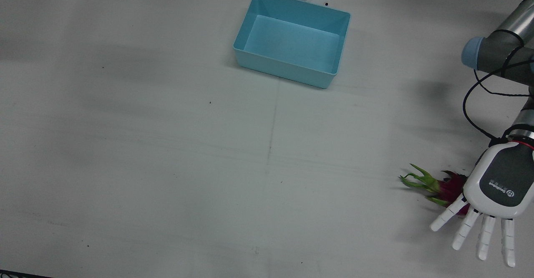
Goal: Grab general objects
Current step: 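Wrap the left hand's fingers around the dragon fruit, then close the left hand's fingers tightly on the dragon fruit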
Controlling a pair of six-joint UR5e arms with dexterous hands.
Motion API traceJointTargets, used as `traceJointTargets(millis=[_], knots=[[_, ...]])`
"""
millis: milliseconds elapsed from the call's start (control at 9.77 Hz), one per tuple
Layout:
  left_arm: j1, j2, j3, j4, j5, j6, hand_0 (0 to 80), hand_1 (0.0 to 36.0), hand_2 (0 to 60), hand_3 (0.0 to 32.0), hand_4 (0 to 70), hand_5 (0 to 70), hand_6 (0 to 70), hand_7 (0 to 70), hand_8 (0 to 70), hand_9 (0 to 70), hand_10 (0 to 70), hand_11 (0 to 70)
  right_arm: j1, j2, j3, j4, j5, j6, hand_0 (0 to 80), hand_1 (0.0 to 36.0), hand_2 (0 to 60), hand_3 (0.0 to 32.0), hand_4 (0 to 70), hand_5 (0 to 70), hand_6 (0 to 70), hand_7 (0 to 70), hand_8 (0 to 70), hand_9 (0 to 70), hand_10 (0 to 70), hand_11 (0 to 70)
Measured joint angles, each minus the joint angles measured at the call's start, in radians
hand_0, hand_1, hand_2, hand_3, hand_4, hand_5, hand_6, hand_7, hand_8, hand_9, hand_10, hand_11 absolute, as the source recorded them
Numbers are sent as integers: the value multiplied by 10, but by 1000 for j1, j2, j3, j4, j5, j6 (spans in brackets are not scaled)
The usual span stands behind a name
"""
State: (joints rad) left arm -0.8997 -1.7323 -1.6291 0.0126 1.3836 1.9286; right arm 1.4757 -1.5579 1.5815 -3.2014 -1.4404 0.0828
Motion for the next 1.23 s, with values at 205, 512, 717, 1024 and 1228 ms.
traceJointTargets(millis=[205, 512, 717, 1024, 1228], knots=[[1, -1, 5, 8, -28, 15, 722, 347, 10, 212, 0, 0, 0, 44, 0, 0, 0, 0, 0, 0, 0, 0, 0, 0, 0, 0, 0, 0, 0, 0, 0, 0, 0, 0, 0, 0], [2, -11, 36, 15, -50, 19, 714, 349, 22, 230, 0, 0, 0, 39, 0, 0, 0, 0, 0, 0, 0, 0, 0, 0, 0, 0, 0, 0, 0, 0, 0, 0, 0, 0, 0, 0], [2, -35, 75, 32, -71, 19, 718, 356, 41, 196, 0, 0, 0, 36, 0, 0, 0, 0, 0, 0, 0, 0, 0, 0, 0, 0, 0, 0, 0, 0, 0, 0, 0, 0, 0, 0], [2, -50, 96, 62, -97, 20, 643, 359, 152, 36, 0, 63, 0, 36, 0, 0, 0, 0, 0, 1, 0, 0, 0, 0, 0, 0, 0, 0, 0, 0, 0, 0, 0, 0, 0, 0], [2, -55, 100, 77, -116, 19, 615, 353, 218, 0, 0, 165, 0, 49, 0, 0, 0, 0, 0, 1, 0, 0, 0, 0, 0, 0, 0, 0, 0, 0, 0, 0, 0, 0, 0, 0]])
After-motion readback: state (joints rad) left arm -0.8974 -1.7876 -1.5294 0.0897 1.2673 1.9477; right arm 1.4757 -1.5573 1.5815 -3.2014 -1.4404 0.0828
